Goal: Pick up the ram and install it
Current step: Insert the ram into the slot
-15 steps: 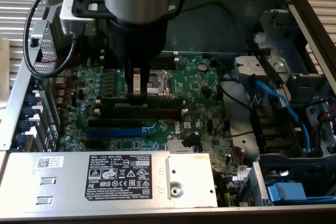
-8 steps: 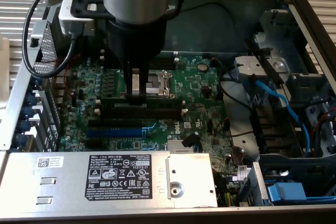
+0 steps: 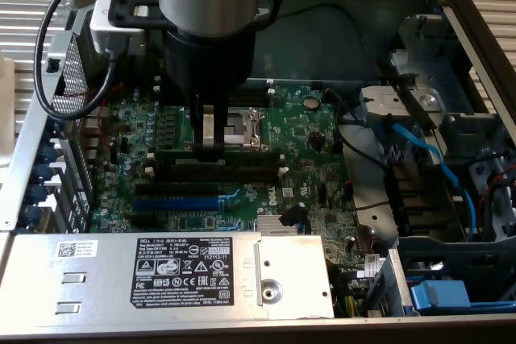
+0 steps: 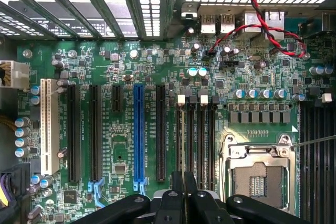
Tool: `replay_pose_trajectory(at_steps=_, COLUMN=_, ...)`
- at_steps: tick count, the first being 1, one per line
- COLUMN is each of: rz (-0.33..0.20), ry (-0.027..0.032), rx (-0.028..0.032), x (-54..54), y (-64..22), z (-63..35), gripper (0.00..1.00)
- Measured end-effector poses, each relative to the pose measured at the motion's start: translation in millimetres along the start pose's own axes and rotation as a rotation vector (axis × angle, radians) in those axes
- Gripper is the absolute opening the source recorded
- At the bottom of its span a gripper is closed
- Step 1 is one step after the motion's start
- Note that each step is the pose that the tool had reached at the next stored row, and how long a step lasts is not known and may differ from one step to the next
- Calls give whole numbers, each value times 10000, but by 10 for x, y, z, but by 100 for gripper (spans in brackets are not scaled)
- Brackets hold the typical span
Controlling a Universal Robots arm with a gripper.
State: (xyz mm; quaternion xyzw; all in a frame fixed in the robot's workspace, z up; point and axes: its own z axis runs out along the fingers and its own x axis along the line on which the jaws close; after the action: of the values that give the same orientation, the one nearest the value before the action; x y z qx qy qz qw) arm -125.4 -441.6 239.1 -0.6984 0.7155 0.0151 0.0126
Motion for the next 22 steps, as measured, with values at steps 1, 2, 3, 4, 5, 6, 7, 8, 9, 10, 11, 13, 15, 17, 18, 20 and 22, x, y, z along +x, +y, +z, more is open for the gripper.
replay_pose_trajectory(at_steps=1, rz=-6, ry=0, rx=0, x=0, y=0, z=0, gripper=12)
replay_pose_trajectory(at_steps=2, rz=-10, ry=0, rx=0, x=0, y=0, z=0, gripper=12)
replay_pose_trajectory(at_steps=3, rz=-10, ry=1, rx=0, x=0, y=0, z=0, gripper=12)
replay_pose_trajectory(at_steps=4, rz=-12, ry=0, rx=0, x=0, y=0, z=0, gripper=12)
replay_pose_trajectory(at_steps=5, rz=-12, ry=1, rx=0, x=0, y=0, z=0, gripper=12)
replay_pose_trajectory(at_steps=6, rz=-12, ry=-2, rx=1, x=-2, y=0, z=1, gripper=12)
replay_pose_trajectory(at_steps=7, rz=-11, ry=-2, rx=1, x=-4, y=0, z=2, gripper=12)
replay_pose_trajectory(at_steps=8, rz=-11, ry=-1, rx=1, x=-5, y=0, z=2, gripper=12)
replay_pose_trajectory(at_steps=9, rz=-12, ry=-1, rx=1, x=-5, y=0, z=2, gripper=12)
replay_pose_trajectory(at_steps=10, rz=-14, ry=0, rx=0, x=-5, y=0, z=2, gripper=12)
replay_pose_trajectory(at_steps=11, rz=-20, ry=0, rx=0, x=-5, y=0, z=2, gripper=12)
replay_pose_trajectory(at_steps=13, rz=-31, ry=2, rx=-1, x=-5, y=0, z=1, gripper=12)
replay_pose_trajectory(at_steps=15, rz=-42, ry=2, rx=-2, x=-5, y=0, z=4, gripper=12)
replay_pose_trajectory(at_steps=17, rz=-54, ry=1, rx=-2, x=-5, y=0, z=7, gripper=12)
replay_pose_trajectory(at_steps=18, rz=-58, ry=1, rx=-2, x=-5, y=0, z=7, gripper=12)
replay_pose_trajectory(at_steps=20, rz=-59, ry=0, rx=-2, x=-5, y=0, z=10, gripper=12)
replay_pose_trajectory(at_steps=22, rz=-59, ry=1, rx=-2, x=-5, y=0, z=13, gripper=12)
